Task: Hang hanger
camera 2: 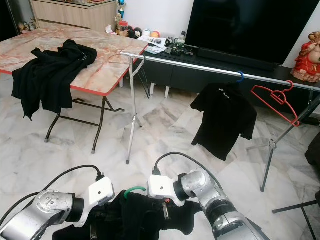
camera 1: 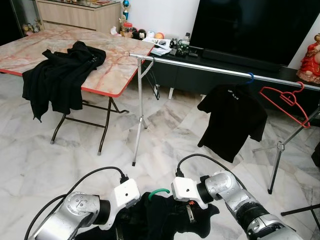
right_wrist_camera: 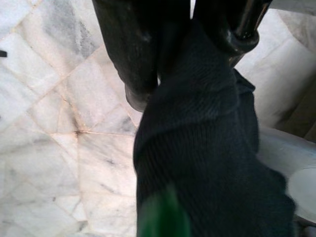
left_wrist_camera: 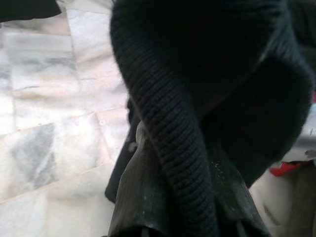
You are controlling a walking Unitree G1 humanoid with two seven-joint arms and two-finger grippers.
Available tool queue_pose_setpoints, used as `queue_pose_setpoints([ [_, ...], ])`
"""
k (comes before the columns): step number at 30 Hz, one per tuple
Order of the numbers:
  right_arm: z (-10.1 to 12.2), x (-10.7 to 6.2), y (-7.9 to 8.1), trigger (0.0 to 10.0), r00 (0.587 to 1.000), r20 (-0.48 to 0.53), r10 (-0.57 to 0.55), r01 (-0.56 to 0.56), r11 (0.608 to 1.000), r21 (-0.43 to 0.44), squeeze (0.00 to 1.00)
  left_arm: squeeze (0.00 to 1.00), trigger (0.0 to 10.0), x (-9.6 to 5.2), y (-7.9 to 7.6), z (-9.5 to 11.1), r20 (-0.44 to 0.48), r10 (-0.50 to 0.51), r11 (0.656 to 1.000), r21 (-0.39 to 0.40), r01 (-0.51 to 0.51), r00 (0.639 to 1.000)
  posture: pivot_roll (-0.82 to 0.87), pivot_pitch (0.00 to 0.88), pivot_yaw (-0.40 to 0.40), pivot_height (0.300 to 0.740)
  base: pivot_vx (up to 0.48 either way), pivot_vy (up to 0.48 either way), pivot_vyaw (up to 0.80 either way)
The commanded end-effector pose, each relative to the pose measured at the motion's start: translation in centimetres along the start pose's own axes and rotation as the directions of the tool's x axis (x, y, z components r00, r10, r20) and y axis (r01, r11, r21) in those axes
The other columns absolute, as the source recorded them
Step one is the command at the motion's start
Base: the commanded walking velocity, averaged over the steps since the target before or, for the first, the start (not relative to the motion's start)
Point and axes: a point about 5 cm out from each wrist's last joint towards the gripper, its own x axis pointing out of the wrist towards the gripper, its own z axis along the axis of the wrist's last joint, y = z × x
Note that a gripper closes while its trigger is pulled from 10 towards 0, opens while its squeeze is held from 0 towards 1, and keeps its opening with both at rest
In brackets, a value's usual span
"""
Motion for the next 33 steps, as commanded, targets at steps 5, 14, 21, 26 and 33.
queue_pose_setpoints([
  [5,0.6,-0.9,-0.5,10.0,1.0,0.009,0.001,-0.001,1.0,-0.024,1.0,0.0,0.0,0.2,0.0,-0.1,-0.005,0.001,1.0,0.004,-0.001,1.0,0.22,0.0,-0.156,0.74,0.0,0.0,0.0],
  [14,0.1,-2.4,-0.5,10.0,0.997,-0.069,0.046,-0.05,0.997,-0.056,1.0,0.0,0.0,-0.1,0.8,-0.9,-0.023,0.086,0.996,-0.017,-0.087,0.996,0.22,0.0,-0.159,0.74,0.0,0.0,0.0],
  [21,0.2,-5.0,-1.7,10.0,0.994,-0.078,-0.076,0.072,0.996,-0.048,1.0,0.0,0.0,-0.4,1.6,-1.5,-0.031,0.151,0.988,-0.028,-0.152,0.988,0.21,0.0,-0.157,0.74,0.0,0.0,0.0],
  [26,0.0,-8.1,-3.3,10.0,0.931,-0.036,-0.364,0.364,0.931,0.004,0.63,0.0,0.0,-0.5,2.4,-1.9,-0.015,0.253,0.966,-0.048,-0.253,0.967,0.21,0.0,-0.156,0.74,0.0,0.0,0.0],
  [33,-4.8,-13.3,-3.6,10.0,0.449,-0.22,-0.866,0.888,0.405,0.218,0.0,0.0,10.0,-0.9,5.0,-3.4,-0.049,0.573,0.816,-0.061,-0.575,0.818,0.18,0.0,-0.132,0.74,0.0,0.0,0.0],
])
